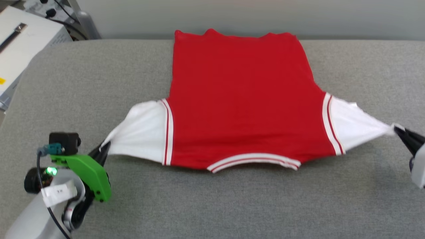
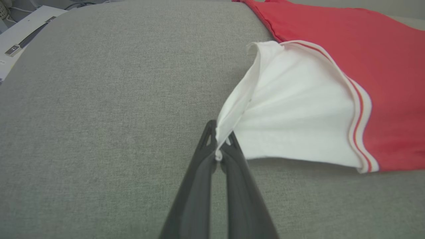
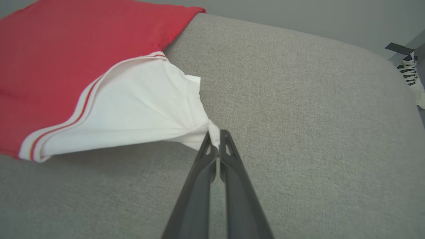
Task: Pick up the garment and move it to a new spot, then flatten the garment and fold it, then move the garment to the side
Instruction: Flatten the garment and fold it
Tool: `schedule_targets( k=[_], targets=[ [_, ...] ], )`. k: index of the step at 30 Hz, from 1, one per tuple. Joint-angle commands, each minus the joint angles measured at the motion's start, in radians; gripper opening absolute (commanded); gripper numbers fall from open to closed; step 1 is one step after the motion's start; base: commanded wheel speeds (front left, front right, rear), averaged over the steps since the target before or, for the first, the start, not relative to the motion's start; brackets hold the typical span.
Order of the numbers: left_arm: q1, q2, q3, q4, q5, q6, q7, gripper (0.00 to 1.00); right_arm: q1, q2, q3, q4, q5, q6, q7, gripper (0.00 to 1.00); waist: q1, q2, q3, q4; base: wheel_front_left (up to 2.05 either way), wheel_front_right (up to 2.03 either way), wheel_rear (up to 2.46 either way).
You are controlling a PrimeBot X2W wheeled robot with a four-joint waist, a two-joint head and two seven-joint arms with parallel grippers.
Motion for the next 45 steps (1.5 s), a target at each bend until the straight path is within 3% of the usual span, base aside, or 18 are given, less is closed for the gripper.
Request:
schedule_targets(
  k=[1, 14, 21, 23, 31, 35, 39, 45],
  targets=[
    [0.046, 0.019, 0.000, -0.016, -0.009, 0.019, 0.010, 0.00, 0.044, -0.033, 0.002, -0.009, 0.014, -0.002, 0.011, 0.00, 0.0002, 0.0113, -0.056, -0.005, 0.00, 0.00, 0.00],
    [0.347, 0.063, -0.018, -0.260, -0.067, 0.126, 0.055, 0.00, 0.294, -0.106, -0.048, -0.123, 0.131, -0.002, 0.103, 0.00, 0.0002, 0.0113, -0.122, -0.017, 0.00, 0.00, 0.00],
    [0.385, 0.058, -0.021, -0.339, -0.071, 0.159, 0.052, 0.00, 0.368, -0.078, -0.116, -0.135, 0.170, -0.002, 0.129, 0.00, 0.0002, 0.0113, -0.129, -0.001, 0.00, 0.00, 0.00],
    [0.392, 0.055, -0.022, -0.360, -0.070, 0.167, 0.049, 0.00, 0.376, -0.067, -0.138, -0.154, 0.176, -0.002, 0.138, 1.00, 0.0002, 0.0113, -0.119, 0.002, 0.00, 0.00, 0.00],
    [0.375, 0.067, -0.038, -0.499, -0.035, 0.191, 0.067, 0.00, 0.342, -0.055, -0.265, -0.251, 0.197, -0.002, 0.248, 1.00, 0.0002, 0.0113, -0.039, 0.036, 0.00, 0.00, 0.00],
    [0.349, 0.097, -0.065, -0.591, 0.008, 0.185, 0.097, 0.00, 0.265, -0.013, -0.357, -0.304, 0.224, -0.002, 0.363, 1.00, 0.0002, 0.0113, 0.032, 0.065, 0.00, 0.00, 0.00],
    [0.318, 0.116, -0.078, -0.672, 0.047, 0.192, 0.121, 0.00, 0.141, 0.036, -0.433, -0.322, 0.178, -0.002, 0.536, 1.00, 0.0002, 0.0113, 0.127, 0.110, 0.00, 0.00, 0.00],
    [0.258, 0.137, -0.106, -0.766, 0.085, 0.196, 0.205, 0.00, -0.117, 0.143, -0.535, -0.287, -0.022, -0.002, 0.834, 1.00, 0.0002, 0.0113, 0.267, 0.200, 0.00, 0.00, 0.00]
  ],
)
